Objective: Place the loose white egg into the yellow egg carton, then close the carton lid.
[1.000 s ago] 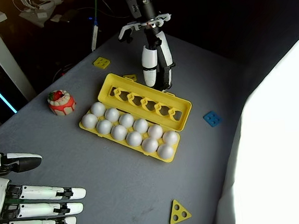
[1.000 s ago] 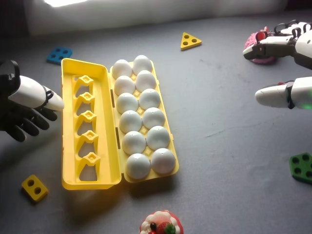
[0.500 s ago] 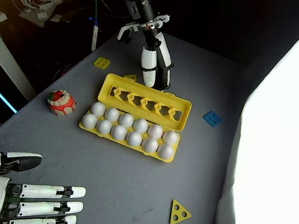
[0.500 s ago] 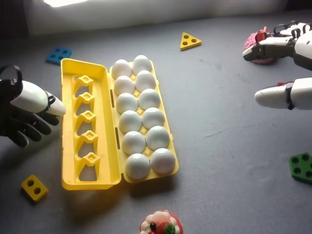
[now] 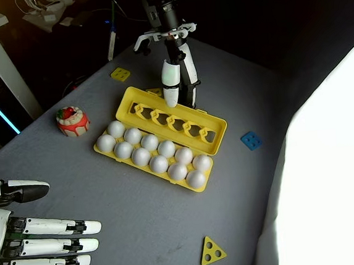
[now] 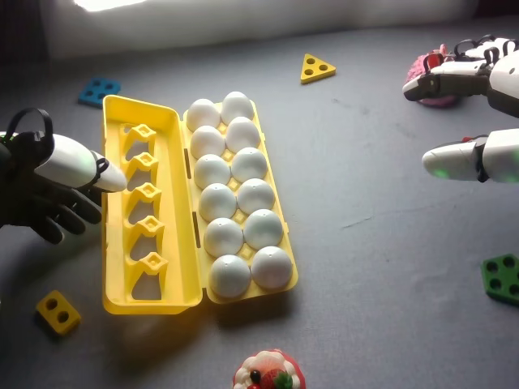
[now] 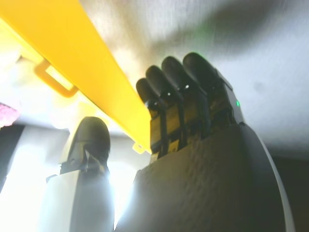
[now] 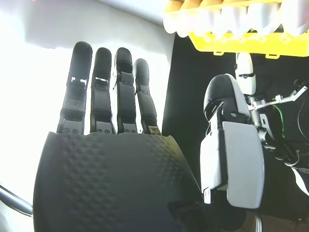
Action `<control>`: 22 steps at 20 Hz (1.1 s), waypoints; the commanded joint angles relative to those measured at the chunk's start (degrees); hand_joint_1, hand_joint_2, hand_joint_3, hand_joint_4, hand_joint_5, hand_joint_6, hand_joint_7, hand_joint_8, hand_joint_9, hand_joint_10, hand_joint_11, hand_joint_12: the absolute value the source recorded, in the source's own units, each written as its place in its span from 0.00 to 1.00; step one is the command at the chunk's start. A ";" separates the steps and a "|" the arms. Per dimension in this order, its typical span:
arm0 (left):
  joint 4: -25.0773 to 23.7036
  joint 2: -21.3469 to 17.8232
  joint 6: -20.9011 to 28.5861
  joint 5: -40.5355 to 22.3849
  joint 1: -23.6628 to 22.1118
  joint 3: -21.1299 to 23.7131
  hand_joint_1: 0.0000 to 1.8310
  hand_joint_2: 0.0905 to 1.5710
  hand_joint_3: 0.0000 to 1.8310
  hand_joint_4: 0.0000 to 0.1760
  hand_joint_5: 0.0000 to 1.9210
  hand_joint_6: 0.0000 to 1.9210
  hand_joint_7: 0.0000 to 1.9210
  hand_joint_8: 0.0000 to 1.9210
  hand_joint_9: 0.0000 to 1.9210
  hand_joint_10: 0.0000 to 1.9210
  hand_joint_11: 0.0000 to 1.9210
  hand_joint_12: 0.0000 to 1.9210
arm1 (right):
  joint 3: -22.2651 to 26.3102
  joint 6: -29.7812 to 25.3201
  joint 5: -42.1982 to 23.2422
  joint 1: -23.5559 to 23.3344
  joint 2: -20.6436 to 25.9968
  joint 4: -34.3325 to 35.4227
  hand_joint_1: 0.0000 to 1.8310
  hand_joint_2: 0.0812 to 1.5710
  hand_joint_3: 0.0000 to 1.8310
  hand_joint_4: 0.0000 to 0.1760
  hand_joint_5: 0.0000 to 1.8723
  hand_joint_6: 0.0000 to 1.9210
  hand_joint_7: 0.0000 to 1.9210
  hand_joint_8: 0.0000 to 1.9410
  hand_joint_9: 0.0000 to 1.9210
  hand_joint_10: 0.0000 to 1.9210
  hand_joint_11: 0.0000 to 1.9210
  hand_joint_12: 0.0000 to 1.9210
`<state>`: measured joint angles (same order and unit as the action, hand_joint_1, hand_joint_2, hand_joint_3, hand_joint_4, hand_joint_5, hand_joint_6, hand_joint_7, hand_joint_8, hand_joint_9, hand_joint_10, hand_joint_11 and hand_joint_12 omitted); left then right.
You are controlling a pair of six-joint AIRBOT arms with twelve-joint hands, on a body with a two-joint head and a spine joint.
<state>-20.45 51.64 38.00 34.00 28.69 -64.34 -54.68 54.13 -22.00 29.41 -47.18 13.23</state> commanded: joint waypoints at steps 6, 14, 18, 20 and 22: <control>-2.18 1.44 -1.84 -0.87 -7.29 -0.87 0.20 0.86 0.00 0.00 0.16 0.41 0.12 0.56 0.07 0.69 0.00 0.93 | 0.11 0.19 -6.50 -0.82 0.19 -0.18 0.20 0.72 0.00 0.00 0.12 0.20 0.19 0.00 0.04 0.38 0.00 0.74; -2.96 1.91 -5.13 0.40 -13.93 0.23 0.24 0.85 0.00 0.00 0.16 0.42 0.14 0.56 0.09 0.68 0.00 0.92 | 0.11 0.35 -6.50 -0.81 0.06 -0.18 0.21 0.72 0.00 0.00 0.12 0.20 0.19 0.00 0.04 0.38 0.00 0.69; -2.93 1.91 -6.89 0.39 -16.23 2.20 0.24 0.85 0.00 0.00 0.17 0.41 0.15 0.56 0.08 0.69 0.00 0.91 | 0.15 0.51 -6.50 -0.80 -0.07 -0.19 0.20 0.73 0.00 0.00 0.12 0.18 0.19 0.00 0.03 0.37 0.00 0.68; -2.64 1.91 -6.92 0.47 -16.45 3.90 0.24 0.85 0.00 0.00 0.17 0.40 0.15 0.54 0.08 0.67 0.00 0.89 | 0.19 0.64 -6.50 -0.79 -0.14 -0.21 0.20 0.73 0.00 0.00 0.13 0.18 0.19 0.00 0.04 0.36 0.00 0.66; -2.17 1.91 -6.91 0.45 -16.37 5.41 0.23 0.85 0.00 0.00 0.16 0.40 0.15 0.54 0.09 0.66 0.01 0.89 | 0.19 0.67 -6.50 -0.79 -0.15 -0.21 0.19 0.73 0.00 0.00 0.13 0.17 0.19 0.00 0.05 0.35 0.00 0.70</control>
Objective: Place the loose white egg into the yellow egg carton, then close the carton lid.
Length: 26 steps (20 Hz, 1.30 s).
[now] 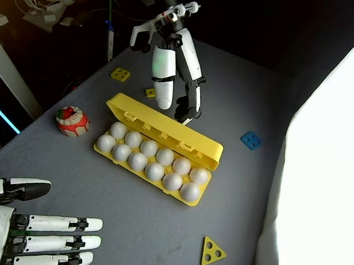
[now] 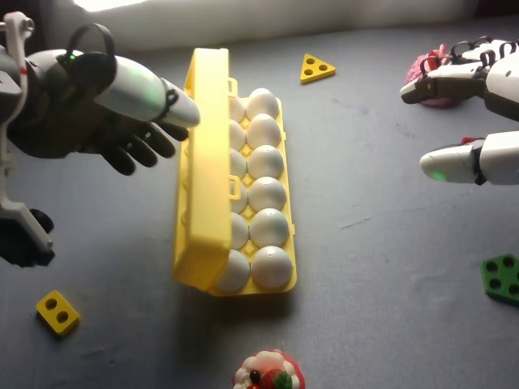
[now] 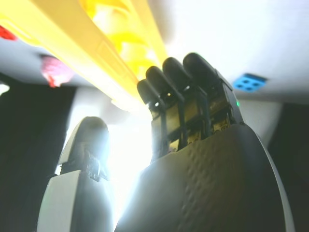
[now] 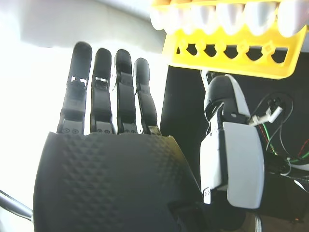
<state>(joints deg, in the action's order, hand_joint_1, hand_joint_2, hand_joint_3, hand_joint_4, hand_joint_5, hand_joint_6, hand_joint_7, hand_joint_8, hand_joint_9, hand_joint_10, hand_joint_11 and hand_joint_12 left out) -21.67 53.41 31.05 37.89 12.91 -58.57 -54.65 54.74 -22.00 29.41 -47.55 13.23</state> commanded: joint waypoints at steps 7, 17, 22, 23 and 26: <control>1.73 0.42 -2.83 -5.89 0.68 5.13 0.21 0.86 0.00 0.00 0.16 0.39 0.14 0.53 0.08 0.65 0.00 0.89 | 0.17 0.23 -6.50 -0.78 0.05 -0.22 0.20 0.73 0.00 0.00 0.14 0.16 0.20 0.00 0.05 0.35 0.00 0.68; 3.27 2.10 -5.14 -10.92 5.12 8.12 0.22 0.85 0.00 0.00 0.18 0.36 0.16 0.51 0.09 0.65 0.00 0.90 | 0.20 0.40 -6.75 -0.77 0.02 -0.27 0.19 0.73 0.00 0.00 0.14 0.16 0.19 0.00 0.04 0.35 0.00 0.72; 3.39 2.13 -5.28 -11.42 5.62 7.95 0.22 0.86 0.00 0.00 0.17 0.37 0.14 0.53 0.09 0.66 0.00 0.90 | 0.20 0.41 -6.81 -0.73 0.02 -0.27 0.19 0.73 0.00 0.00 0.14 0.16 0.20 0.00 0.05 0.36 0.00 0.73; 3.39 2.13 -5.42 -11.42 5.39 7.83 0.22 0.86 0.00 0.00 0.17 0.37 0.14 0.53 0.09 0.66 0.00 0.90 | 0.20 0.42 -6.83 -0.73 0.02 -0.27 0.18 0.73 0.00 0.00 0.14 0.16 0.20 0.00 0.05 0.36 0.00 0.73; 3.39 2.13 -6.03 -11.42 4.76 7.50 0.22 0.86 0.00 0.00 0.17 0.39 0.14 0.54 0.08 0.68 0.00 0.92 | 0.20 0.43 -6.95 -0.73 0.02 -0.27 0.19 0.73 0.00 0.00 0.15 0.16 0.20 0.00 0.05 0.36 0.00 0.73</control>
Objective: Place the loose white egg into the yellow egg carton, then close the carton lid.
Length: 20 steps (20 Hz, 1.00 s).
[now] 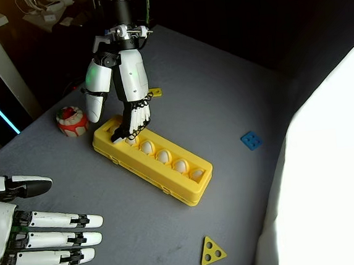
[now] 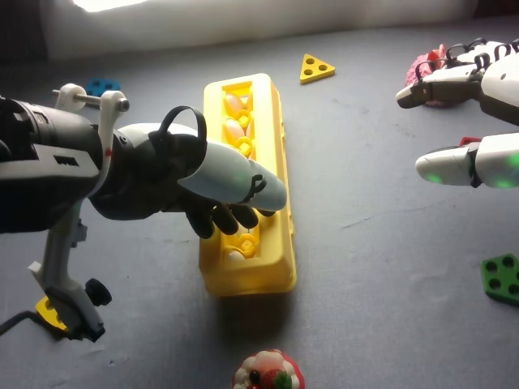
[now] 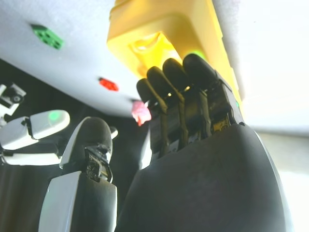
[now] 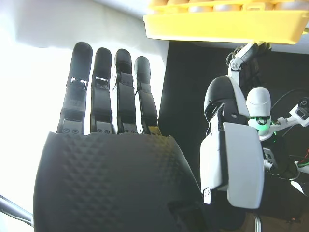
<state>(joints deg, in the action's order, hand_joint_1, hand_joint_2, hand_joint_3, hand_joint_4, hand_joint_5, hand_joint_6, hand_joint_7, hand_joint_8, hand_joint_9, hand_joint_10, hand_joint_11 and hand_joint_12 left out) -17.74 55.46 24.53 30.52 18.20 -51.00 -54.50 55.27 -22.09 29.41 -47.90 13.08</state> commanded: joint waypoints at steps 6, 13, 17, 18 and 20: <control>-0.43 0.08 -6.69 -3.65 -4.23 -2.25 0.21 0.86 0.00 0.00 0.16 0.40 0.16 0.52 0.09 0.65 0.00 0.91 | 0.05 -0.08 -6.94 -0.71 0.37 -0.16 0.20 0.73 0.00 0.00 0.15 0.16 0.19 0.00 0.05 0.36 0.00 0.75; 7.56 0.10 -24.59 0.50 -8.03 -6.14 0.23 0.85 0.00 0.00 0.17 0.40 0.16 0.52 0.09 0.67 0.00 0.91 | 0.07 -0.03 -7.11 -0.63 0.38 -0.32 0.21 0.72 0.00 0.00 0.18 0.17 0.23 0.01 0.08 0.37 0.00 0.75; 10.08 0.10 -33.27 0.42 -10.56 -7.43 0.20 0.86 0.00 0.00 0.20 0.42 0.17 0.61 0.11 0.72 0.01 0.94 | 0.07 -0.01 -7.20 -0.62 0.38 -0.35 0.22 0.73 0.00 0.00 0.26 0.46 0.32 0.37 0.20 0.69 0.06 0.95; 10.00 0.10 -34.95 0.11 -11.40 -7.53 0.22 0.86 0.00 0.00 0.22 0.42 0.19 0.63 0.13 0.74 0.03 0.95 | 0.07 0.01 -7.20 -0.62 0.38 -0.39 0.23 0.73 0.00 0.00 0.31 0.51 0.32 0.52 0.22 0.78 0.12 0.99; 9.94 0.10 -37.82 -0.57 -12.63 -7.52 0.21 0.86 0.00 0.00 0.26 0.42 0.24 0.68 0.17 0.78 0.11 0.94 | 0.07 0.05 -7.20 -0.60 0.37 -0.44 0.23 0.74 0.00 0.00 0.37 0.56 0.34 0.71 0.25 0.87 0.21 1.00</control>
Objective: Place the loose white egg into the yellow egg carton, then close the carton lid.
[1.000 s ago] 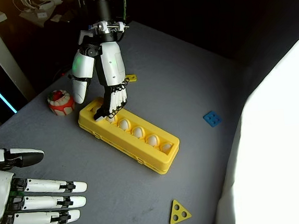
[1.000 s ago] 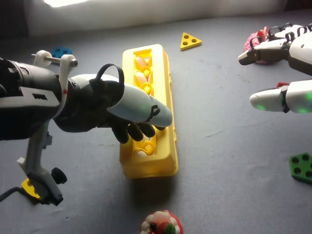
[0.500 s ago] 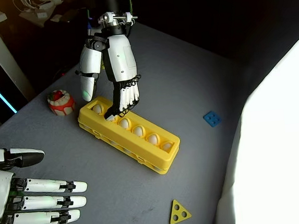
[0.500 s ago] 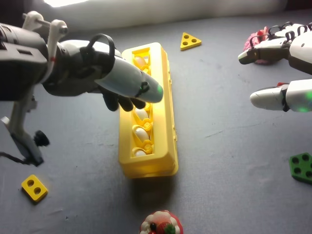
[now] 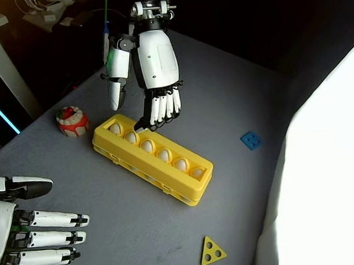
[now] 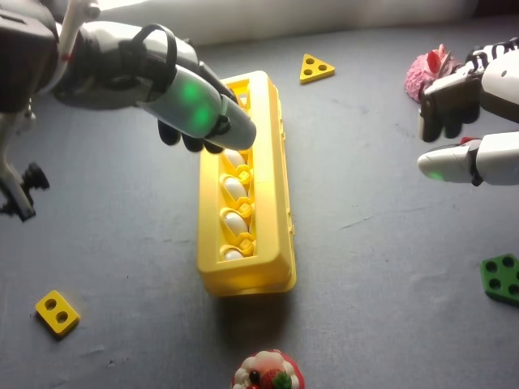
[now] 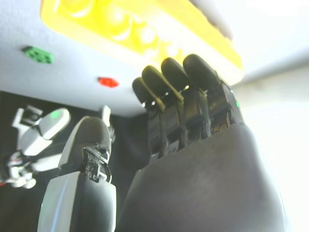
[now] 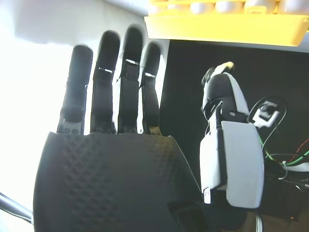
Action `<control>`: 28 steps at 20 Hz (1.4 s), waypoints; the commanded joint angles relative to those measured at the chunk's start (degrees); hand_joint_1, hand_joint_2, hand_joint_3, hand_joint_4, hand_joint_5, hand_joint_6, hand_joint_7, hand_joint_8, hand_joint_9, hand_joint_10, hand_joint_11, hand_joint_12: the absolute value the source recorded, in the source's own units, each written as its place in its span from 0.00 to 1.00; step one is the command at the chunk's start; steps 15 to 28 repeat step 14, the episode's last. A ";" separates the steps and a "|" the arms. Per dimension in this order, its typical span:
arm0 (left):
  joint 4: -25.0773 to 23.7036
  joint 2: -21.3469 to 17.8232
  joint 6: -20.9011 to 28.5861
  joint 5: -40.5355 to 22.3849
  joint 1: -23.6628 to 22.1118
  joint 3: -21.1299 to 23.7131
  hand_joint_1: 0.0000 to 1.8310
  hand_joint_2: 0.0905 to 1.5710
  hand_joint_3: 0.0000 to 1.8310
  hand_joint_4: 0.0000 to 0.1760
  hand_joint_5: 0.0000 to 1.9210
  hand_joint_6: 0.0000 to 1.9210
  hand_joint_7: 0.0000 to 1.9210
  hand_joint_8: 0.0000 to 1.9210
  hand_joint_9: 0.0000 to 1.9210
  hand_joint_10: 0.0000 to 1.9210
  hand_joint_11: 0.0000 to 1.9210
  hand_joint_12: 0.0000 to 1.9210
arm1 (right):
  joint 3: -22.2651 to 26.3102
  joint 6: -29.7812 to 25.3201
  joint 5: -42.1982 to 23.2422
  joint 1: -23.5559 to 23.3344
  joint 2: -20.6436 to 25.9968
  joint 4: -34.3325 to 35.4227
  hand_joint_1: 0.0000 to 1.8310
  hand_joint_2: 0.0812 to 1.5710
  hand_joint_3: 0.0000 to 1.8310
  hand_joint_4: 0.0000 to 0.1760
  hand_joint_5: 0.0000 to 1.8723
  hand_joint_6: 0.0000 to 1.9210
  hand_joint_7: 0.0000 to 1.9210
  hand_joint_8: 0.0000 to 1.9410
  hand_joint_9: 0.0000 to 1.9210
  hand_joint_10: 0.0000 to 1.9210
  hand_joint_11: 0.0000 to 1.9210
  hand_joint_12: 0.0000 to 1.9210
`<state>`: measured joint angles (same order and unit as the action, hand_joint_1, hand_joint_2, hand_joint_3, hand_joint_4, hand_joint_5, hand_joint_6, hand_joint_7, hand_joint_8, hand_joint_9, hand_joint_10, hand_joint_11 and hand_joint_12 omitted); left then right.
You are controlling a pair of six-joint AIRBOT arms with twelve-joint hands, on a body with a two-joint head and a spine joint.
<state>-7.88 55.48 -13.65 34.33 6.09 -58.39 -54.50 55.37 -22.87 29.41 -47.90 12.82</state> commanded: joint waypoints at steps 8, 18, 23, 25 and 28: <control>0.07 -0.44 -2.72 -8.93 -1.81 1.61 0.22 0.84 0.00 0.00 0.41 0.35 0.38 0.65 0.33 0.75 0.25 0.93 | 0.09 0.21 -6.42 -0.53 0.38 -0.23 0.25 0.75 0.00 0.00 0.42 0.61 0.48 0.68 0.41 0.84 0.33 1.00; -0.11 -1.13 -3.76 -9.06 -1.85 1.46 0.12 0.85 0.00 0.00 0.47 0.59 0.51 0.71 0.45 0.86 0.37 0.94 | 0.26 0.92 -6.40 -0.55 0.37 -1.18 0.20 0.79 0.00 0.00 0.53 0.91 0.58 0.89 0.56 1.00 0.53 1.00; -0.11 -1.13 -3.76 -9.06 -1.85 1.46 0.12 0.85 0.00 0.00 0.47 0.59 0.51 0.71 0.45 0.86 0.37 0.94 | 0.26 0.92 -6.40 -0.55 0.37 -1.18 0.20 0.79 0.00 0.00 0.53 0.91 0.58 0.89 0.56 1.00 0.53 1.00; -0.11 -1.13 -3.76 -9.06 -1.85 1.46 0.12 0.85 0.00 0.00 0.47 0.59 0.51 0.71 0.45 0.86 0.37 0.94 | 0.26 0.92 -6.40 -0.55 0.37 -1.18 0.20 0.79 0.00 0.00 0.53 0.91 0.58 0.89 0.56 1.00 0.53 1.00; -0.11 -1.13 -3.76 -9.06 -1.85 1.46 0.12 0.85 0.00 0.00 0.47 0.59 0.51 0.71 0.45 0.86 0.37 0.94 | 0.26 0.92 -6.40 -0.55 0.37 -1.18 0.20 0.79 0.00 0.00 0.53 0.91 0.58 0.89 0.56 1.00 0.53 1.00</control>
